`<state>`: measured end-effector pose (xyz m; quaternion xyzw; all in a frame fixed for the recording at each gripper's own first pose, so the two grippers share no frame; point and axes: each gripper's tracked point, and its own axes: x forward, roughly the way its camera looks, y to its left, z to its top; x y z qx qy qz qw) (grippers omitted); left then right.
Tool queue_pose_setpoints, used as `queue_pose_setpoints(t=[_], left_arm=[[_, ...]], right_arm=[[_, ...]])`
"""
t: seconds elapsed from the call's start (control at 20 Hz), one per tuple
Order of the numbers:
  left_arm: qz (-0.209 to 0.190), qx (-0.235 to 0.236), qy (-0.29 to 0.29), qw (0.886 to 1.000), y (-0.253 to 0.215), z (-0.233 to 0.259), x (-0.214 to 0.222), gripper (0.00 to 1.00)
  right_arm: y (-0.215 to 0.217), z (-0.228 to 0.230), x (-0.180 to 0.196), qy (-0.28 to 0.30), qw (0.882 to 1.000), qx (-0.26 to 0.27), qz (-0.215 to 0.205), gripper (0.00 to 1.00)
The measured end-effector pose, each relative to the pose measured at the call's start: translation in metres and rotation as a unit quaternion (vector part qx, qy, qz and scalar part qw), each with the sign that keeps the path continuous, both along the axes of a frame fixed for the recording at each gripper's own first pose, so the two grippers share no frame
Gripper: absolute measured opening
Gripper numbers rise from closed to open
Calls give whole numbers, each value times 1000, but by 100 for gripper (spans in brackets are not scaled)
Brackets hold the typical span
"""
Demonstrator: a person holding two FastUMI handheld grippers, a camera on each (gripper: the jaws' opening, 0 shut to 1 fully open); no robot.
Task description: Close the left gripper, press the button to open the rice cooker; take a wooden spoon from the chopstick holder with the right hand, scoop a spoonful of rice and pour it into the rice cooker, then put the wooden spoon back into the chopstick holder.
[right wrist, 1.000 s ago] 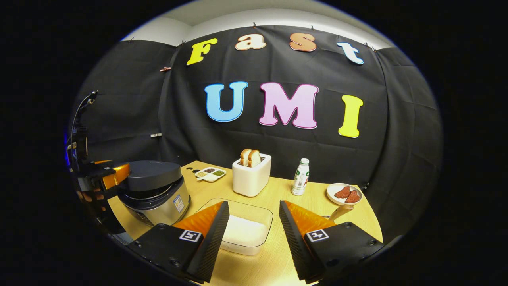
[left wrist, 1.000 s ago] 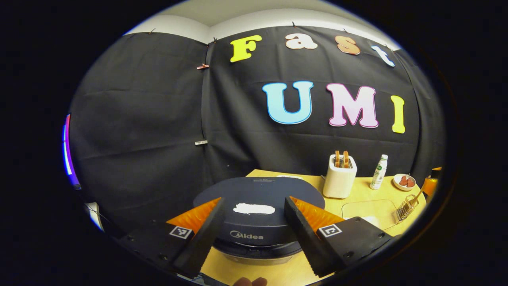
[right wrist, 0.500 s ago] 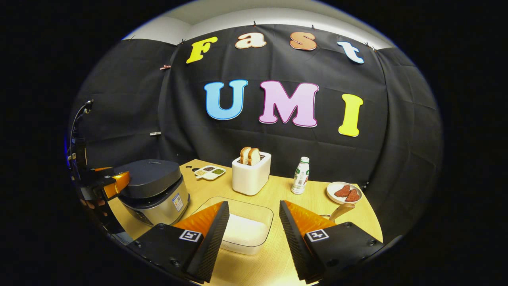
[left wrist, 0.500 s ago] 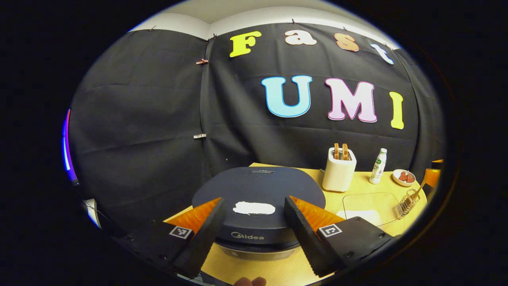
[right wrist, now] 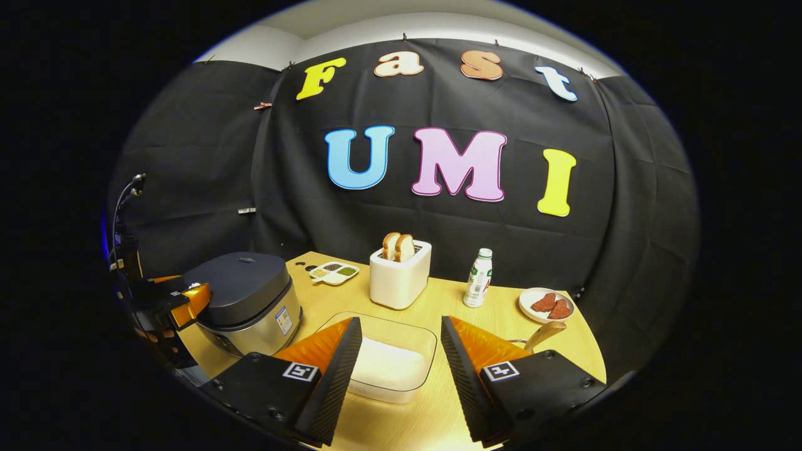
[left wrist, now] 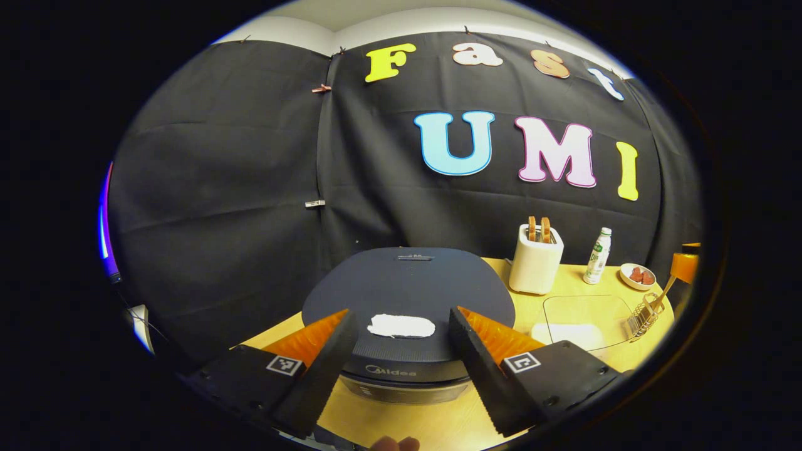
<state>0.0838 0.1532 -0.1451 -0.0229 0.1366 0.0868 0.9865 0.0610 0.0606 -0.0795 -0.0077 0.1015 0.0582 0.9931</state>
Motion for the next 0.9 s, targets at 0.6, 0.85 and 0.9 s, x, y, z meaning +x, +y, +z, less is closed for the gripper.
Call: queue_pose_setpoints(t=[0.6, 0.85, 0.9], left_arm=[[-18, -4, -18, 1000, -1, -11, -3, 100], [-18, 4, -36, 999, -1, -13, -1, 100], [-18, 5, -36, 999, -1, -11, -2, 100]], right_arm=[[4, -5, -4, 7, 1000, -1, 8, 80], [5, -1, -5, 3, 1000, -4, 10, 80], [5, -3, -5, 5, 1000, -4, 10, 80]])
